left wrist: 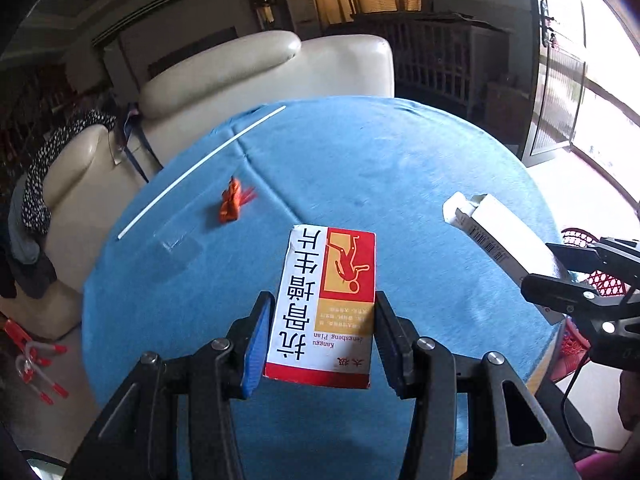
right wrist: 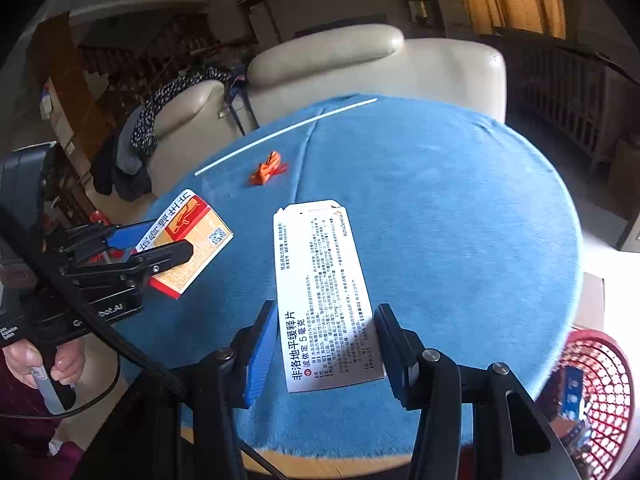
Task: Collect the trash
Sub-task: 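Carry the white box with the right tool while the left carries the red-and-white box to the basket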
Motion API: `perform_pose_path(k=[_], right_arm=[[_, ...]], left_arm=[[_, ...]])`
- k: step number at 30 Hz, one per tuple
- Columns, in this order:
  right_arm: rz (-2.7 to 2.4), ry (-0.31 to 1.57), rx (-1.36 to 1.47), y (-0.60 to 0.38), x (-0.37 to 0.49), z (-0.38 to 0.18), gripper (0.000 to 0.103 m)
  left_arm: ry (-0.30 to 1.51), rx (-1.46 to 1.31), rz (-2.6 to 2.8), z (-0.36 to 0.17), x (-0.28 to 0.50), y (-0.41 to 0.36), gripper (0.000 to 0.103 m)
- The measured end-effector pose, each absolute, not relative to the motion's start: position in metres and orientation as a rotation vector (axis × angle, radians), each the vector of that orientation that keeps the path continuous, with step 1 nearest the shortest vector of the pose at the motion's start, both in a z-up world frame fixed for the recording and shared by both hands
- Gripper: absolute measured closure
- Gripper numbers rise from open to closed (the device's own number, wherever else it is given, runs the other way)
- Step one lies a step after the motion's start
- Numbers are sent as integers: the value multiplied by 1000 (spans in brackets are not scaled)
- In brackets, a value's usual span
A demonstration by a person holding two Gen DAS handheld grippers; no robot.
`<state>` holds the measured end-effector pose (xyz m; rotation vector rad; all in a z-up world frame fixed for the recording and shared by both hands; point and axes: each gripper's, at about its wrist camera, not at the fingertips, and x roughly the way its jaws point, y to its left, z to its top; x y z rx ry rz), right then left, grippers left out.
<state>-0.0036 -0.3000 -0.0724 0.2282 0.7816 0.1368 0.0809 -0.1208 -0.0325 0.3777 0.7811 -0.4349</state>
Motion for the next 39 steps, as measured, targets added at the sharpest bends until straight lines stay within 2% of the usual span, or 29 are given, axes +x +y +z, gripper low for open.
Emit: perform_pose_path(k=[15,39], right_arm=[[13,703,297,-360,-66,-56,51],[-53,676,343,-389,-100,-51,51]], left_arm=[[729,458,-504,-20,45,-188,53],[699,497,-559,-14,29,-221,53]])
